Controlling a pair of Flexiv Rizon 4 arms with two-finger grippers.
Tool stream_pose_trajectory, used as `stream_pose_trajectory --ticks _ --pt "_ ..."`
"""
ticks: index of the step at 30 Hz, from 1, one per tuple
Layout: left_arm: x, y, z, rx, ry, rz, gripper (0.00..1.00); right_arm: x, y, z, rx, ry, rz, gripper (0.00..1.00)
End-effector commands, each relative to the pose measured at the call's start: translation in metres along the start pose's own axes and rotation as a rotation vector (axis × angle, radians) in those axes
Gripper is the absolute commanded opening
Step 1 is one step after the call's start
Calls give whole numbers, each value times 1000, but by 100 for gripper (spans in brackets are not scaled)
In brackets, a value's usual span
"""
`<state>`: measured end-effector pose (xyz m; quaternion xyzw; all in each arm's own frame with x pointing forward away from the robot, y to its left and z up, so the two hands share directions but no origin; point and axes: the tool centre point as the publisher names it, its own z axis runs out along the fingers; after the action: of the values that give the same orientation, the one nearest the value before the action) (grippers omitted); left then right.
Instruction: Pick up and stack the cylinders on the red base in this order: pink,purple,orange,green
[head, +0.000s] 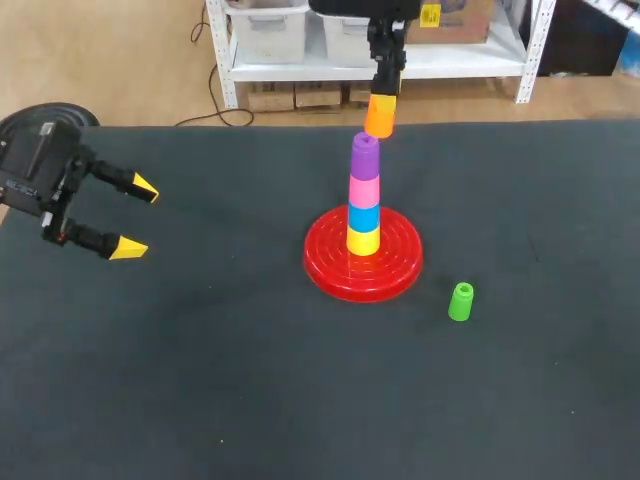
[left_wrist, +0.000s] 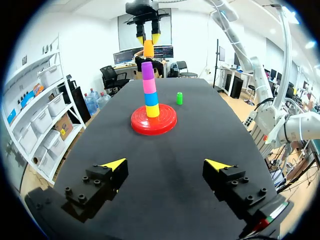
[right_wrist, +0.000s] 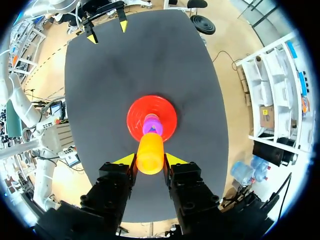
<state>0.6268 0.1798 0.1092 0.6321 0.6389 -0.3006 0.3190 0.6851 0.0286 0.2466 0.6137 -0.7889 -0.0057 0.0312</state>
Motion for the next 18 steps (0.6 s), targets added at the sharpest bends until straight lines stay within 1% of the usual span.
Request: stream_pose_trajectory --ticks 1,8,18 --pt "1 -1 0 -4 -3 4 100 -8 -9 2 -45 17 -5 0" --pt "1 -1 0 -4 -3 4 100 -10 -14 8 -68 12 -9 0" --pt "1 -1 0 -4 -3 4 100 -17 -21 16 -89 32 -16 0"
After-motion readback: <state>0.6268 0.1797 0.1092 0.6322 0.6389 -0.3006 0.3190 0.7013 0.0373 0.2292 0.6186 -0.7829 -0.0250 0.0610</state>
